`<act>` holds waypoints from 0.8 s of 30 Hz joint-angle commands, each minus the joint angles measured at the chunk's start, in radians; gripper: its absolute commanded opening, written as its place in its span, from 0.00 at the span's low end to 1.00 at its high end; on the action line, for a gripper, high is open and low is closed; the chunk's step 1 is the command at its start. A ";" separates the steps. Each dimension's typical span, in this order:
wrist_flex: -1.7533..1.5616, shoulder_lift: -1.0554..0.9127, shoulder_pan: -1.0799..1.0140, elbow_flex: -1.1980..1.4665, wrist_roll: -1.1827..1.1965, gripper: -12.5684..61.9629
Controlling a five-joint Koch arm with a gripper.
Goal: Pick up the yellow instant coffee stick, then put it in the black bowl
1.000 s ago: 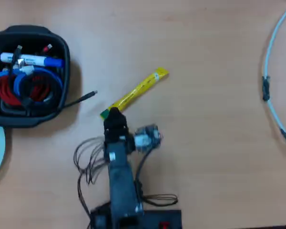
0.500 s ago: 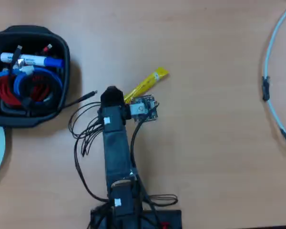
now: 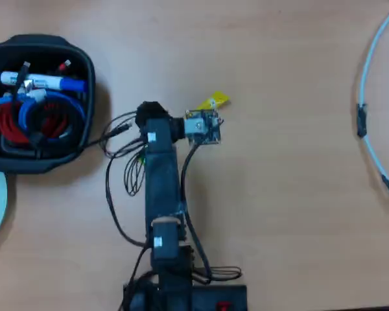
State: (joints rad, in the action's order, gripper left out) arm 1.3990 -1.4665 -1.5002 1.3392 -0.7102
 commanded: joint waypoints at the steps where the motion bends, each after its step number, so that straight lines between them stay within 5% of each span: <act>1: 0.048 0.044 -0.017 -0.135 -0.115 0.79; 24: 0.094 0.451 -0.167 -0.330 -0.253 0.79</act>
State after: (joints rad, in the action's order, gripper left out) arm 1.4757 -1.0124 -1.6582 1.1167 -0.9449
